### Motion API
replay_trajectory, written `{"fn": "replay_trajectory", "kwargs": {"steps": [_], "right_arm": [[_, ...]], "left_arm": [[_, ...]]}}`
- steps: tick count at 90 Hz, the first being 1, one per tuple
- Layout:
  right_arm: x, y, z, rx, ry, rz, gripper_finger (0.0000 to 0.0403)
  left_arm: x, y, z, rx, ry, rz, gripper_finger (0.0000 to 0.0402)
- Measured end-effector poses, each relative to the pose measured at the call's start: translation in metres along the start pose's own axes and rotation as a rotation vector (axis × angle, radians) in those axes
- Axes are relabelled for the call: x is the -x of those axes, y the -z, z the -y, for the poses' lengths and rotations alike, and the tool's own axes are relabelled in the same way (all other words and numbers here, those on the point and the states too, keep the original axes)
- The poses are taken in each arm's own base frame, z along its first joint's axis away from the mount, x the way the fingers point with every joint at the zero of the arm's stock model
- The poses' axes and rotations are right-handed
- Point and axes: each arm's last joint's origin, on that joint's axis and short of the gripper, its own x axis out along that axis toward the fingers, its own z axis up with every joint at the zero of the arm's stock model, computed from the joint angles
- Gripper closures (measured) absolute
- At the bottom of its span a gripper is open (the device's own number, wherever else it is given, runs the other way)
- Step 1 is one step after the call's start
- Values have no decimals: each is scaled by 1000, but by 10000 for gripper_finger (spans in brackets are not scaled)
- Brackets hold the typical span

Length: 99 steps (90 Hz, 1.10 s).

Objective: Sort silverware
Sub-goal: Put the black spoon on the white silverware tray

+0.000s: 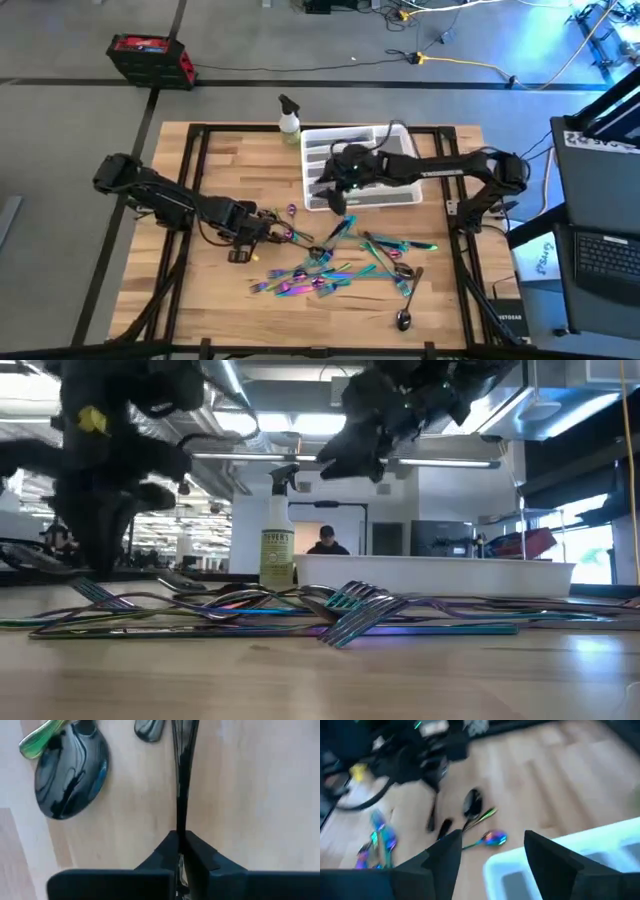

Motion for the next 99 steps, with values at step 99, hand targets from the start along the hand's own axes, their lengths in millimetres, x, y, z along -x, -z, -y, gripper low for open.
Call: {"fn": "replay_trajectory", "kwargs": {"steps": [99], "right_arm": [[95,89,6,-238,473,444,203]], "left_arm": [[81,-99,-77,670,-397,992,401]]}}
